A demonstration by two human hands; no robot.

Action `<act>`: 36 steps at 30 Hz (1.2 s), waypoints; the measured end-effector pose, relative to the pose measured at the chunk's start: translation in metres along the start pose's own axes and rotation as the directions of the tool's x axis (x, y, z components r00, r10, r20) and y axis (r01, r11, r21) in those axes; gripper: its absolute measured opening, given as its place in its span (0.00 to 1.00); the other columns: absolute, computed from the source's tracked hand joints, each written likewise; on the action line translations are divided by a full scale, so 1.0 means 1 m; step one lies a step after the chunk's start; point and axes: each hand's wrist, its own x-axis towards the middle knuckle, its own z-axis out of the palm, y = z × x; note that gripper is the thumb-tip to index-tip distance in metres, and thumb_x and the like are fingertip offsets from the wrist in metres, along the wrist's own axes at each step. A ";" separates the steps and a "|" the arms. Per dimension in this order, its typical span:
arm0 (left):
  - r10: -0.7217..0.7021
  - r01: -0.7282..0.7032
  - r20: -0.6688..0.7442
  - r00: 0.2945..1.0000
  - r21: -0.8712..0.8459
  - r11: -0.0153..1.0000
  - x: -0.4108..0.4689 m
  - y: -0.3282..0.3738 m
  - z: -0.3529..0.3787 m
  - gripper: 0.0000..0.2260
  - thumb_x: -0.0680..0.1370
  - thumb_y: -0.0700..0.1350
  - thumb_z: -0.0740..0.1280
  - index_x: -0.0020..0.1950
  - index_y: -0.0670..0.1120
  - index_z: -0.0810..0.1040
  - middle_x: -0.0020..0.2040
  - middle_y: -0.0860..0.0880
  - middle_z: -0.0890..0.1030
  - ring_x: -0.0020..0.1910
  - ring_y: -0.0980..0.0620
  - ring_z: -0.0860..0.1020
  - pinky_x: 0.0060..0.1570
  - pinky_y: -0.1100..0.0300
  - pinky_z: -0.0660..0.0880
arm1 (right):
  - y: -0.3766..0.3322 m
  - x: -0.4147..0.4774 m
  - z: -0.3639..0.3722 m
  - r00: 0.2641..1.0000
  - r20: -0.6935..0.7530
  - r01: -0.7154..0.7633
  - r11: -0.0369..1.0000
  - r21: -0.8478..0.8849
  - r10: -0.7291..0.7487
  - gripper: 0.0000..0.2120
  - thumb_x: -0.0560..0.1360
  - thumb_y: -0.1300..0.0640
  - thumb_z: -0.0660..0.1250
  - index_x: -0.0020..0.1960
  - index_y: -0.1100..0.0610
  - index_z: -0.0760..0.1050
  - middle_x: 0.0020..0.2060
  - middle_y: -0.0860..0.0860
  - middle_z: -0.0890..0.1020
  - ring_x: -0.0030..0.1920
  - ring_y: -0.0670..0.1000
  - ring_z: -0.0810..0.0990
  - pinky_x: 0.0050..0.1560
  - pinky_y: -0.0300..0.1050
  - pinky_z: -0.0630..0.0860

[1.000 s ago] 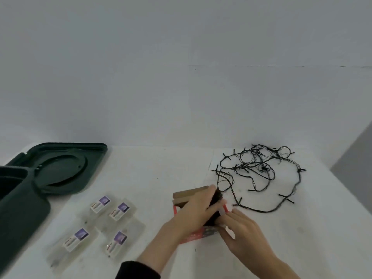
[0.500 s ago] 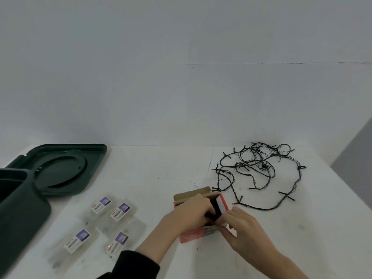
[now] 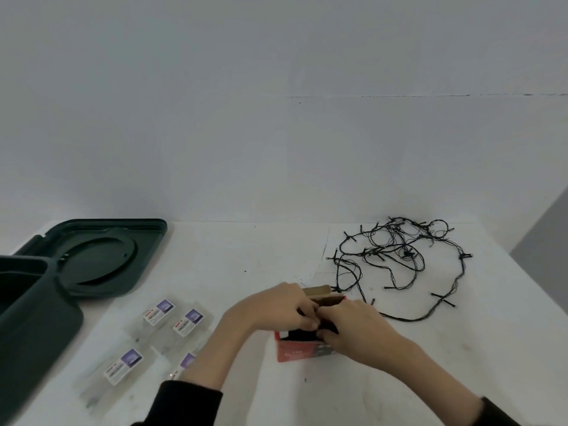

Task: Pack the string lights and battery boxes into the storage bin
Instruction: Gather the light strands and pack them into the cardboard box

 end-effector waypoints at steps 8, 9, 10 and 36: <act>-0.071 0.035 -0.285 0.956 -0.129 0.991 -0.030 -0.017 -0.011 0.20 0.73 0.48 0.70 0.65 0.57 0.74 0.61 0.57 0.75 0.61 0.60 0.71 0.61 0.62 0.68 | -0.009 0.035 0.009 0.955 0.295 -0.029 0.997 0.075 0.005 0.14 0.73 0.64 0.61 0.54 0.57 0.82 0.53 0.58 0.81 0.53 0.59 0.78 0.51 0.47 0.76; -0.063 0.037 -0.262 0.963 -0.102 0.994 -0.030 -0.017 -0.006 0.26 0.72 0.50 0.71 0.69 0.57 0.69 0.66 0.58 0.71 0.65 0.59 0.66 0.64 0.63 0.64 | -0.010 0.038 0.009 0.953 0.303 -0.034 0.997 0.074 0.010 0.13 0.74 0.64 0.60 0.53 0.59 0.82 0.50 0.58 0.81 0.50 0.59 0.78 0.47 0.47 0.76; -0.047 0.030 -0.235 0.971 -0.072 0.997 -0.029 -0.016 0.000 0.32 0.71 0.52 0.72 0.72 0.56 0.64 0.70 0.57 0.67 0.69 0.58 0.62 0.65 0.65 0.60 | -0.010 0.041 0.008 0.950 0.311 -0.037 0.998 0.057 0.017 0.12 0.74 0.64 0.60 0.51 0.62 0.81 0.47 0.58 0.80 0.46 0.59 0.77 0.42 0.45 0.74; -0.395 0.512 -0.443 0.805 0.182 0.840 0.004 -0.115 -0.043 0.32 0.73 0.48 0.66 0.74 0.48 0.57 0.71 0.44 0.65 0.70 0.44 0.62 0.69 0.44 0.59 | 0.070 0.059 0.034 0.889 -0.014 -0.454 0.884 0.113 0.458 0.33 0.75 0.37 0.60 0.74 0.51 0.58 0.71 0.52 0.64 0.71 0.55 0.60 0.67 0.52 0.61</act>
